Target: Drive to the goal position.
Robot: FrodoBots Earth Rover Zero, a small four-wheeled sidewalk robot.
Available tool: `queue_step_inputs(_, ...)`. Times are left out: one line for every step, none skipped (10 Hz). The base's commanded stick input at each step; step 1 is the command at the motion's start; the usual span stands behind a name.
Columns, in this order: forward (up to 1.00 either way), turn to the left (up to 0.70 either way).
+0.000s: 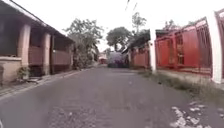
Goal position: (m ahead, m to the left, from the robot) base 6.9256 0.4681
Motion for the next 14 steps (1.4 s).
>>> queue_step_inputs(0.70, 0.00)
queue_step_inputs(0.70, 0.00)
queue_step_inputs(0.70, 0.00)
queue_step_inputs(0.70, 0.00)
queue_step_inputs(0.70, 0.00)
queue_step_inputs(0.70, 0.00)
queue_step_inputs(0.70, 0.00)
queue_step_inputs(0.70, 0.00)
queue_step_inputs(0.70, 0.00)
queue_step_inputs(0.70, 0.00)
queue_step_inputs(0.70, 0.00)
queue_step_inputs(0.70, 0.00)
queue_step_inputs(0.70, 0.00)
queue_step_inputs(0.70, 0.00)
